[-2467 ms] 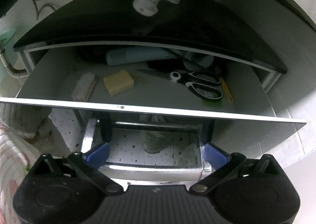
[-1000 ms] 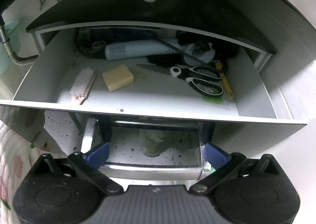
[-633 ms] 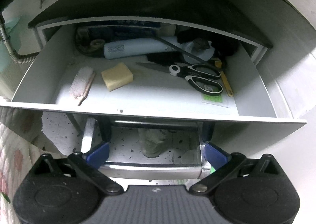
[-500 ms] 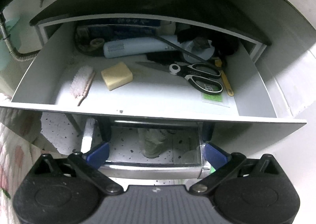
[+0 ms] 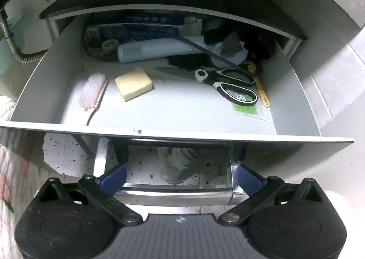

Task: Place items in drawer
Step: 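Keep pulling the drawer fully open with the right gripper, then open the right gripper and lift it away from the handle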

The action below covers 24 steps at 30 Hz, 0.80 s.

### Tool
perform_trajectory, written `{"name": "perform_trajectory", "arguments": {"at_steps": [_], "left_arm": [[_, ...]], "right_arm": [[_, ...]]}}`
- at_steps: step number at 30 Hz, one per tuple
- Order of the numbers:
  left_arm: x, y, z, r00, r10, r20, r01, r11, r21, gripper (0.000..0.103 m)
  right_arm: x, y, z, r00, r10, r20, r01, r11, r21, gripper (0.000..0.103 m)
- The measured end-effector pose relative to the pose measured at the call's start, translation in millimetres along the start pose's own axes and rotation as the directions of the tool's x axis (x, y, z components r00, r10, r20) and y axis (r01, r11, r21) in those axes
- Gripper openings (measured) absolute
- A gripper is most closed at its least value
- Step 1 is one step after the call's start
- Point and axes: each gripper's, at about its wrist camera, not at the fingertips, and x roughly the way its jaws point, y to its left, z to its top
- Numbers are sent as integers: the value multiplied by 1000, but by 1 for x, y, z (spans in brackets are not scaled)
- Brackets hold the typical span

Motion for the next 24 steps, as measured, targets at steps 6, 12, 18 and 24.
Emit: {"name": "perform_trajectory", "arguments": {"at_steps": [6, 12, 18, 24], "left_arm": [[-1, 0, 1, 1000, 5, 3, -5, 1000, 2, 93], [0, -2, 2, 1000, 5, 0, -5, 1000, 14, 93], [0, -4, 2, 1000, 8, -1, -8, 1000, 23, 93], [1, -7, 3, 1000, 13, -4, -13, 999, 36, 93]], "right_arm": [[2, 0, 1, 1000, -3, -13, 3, 1000, 4, 103], [3, 0, 3, 1000, -3, -31, 3, 1000, 3, 103], [2, -2, 4, 999, 9, -35, -9, 1000, 10, 103], [3, -5, 5, 1000, 19, -24, -18, 1000, 25, 103]]}}
